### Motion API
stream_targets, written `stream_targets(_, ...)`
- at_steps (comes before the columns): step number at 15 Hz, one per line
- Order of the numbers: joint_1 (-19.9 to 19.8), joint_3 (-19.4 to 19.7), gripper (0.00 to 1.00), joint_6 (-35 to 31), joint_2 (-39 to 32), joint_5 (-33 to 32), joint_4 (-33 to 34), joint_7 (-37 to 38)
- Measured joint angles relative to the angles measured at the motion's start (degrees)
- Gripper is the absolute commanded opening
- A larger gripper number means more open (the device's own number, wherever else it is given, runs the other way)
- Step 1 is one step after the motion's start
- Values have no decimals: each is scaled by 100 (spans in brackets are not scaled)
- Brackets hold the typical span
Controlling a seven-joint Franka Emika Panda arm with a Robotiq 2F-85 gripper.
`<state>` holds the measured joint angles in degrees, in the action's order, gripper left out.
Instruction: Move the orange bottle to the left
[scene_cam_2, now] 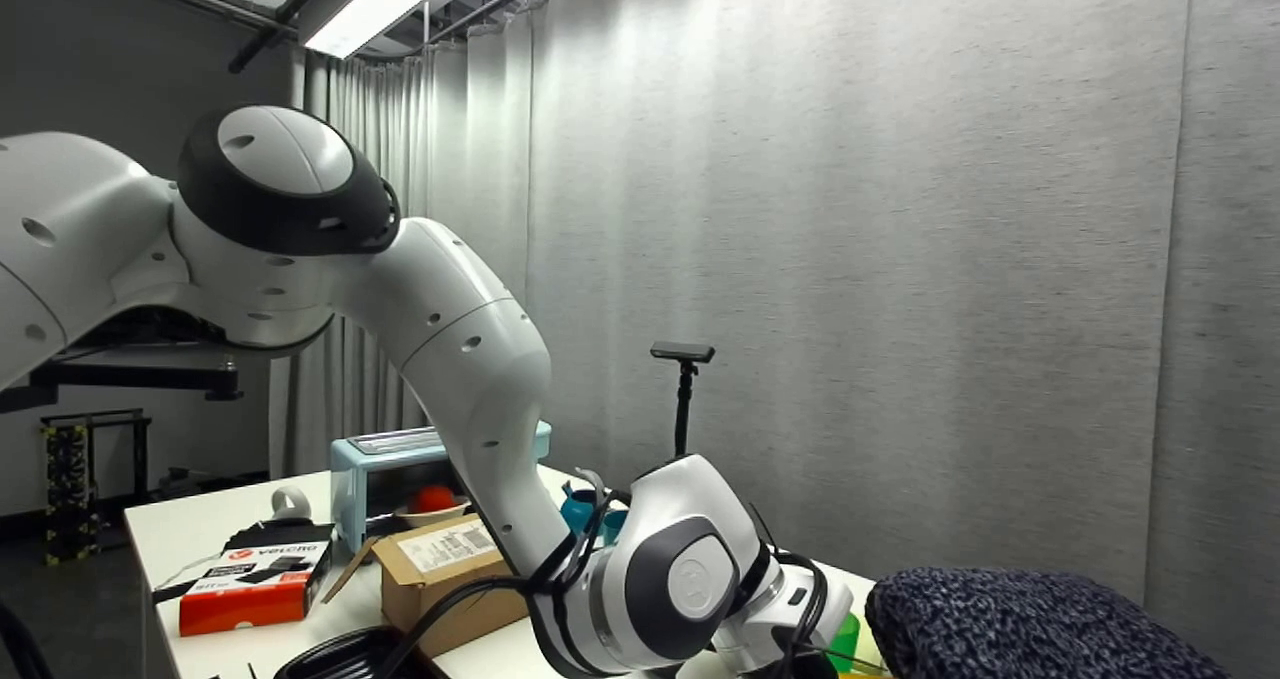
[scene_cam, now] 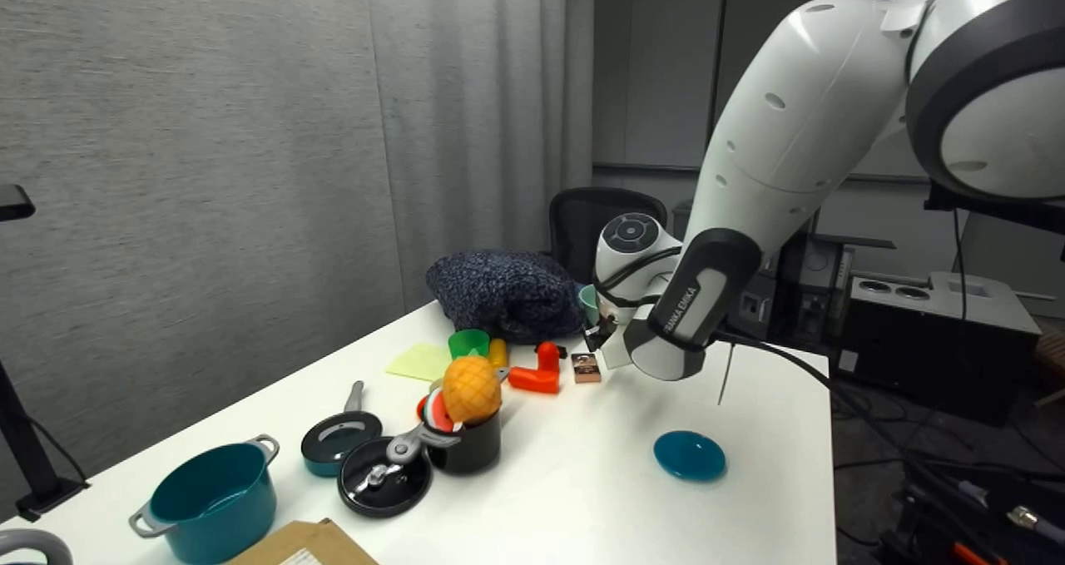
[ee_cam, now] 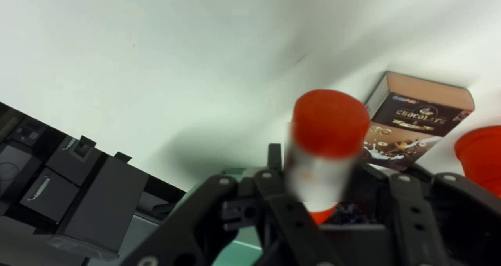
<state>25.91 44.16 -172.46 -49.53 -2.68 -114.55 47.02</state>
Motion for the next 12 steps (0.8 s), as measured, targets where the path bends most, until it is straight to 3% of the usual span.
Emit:
stream_targets(4, 173, 322, 12, -71, -146, 171, -8, 121)
stream_targets(9, 927, 1265, 12, -310, -772, 558, -59, 547)
stream_targets(12, 1286, 1607, 12, -337, -1229, 871, -92, 703)
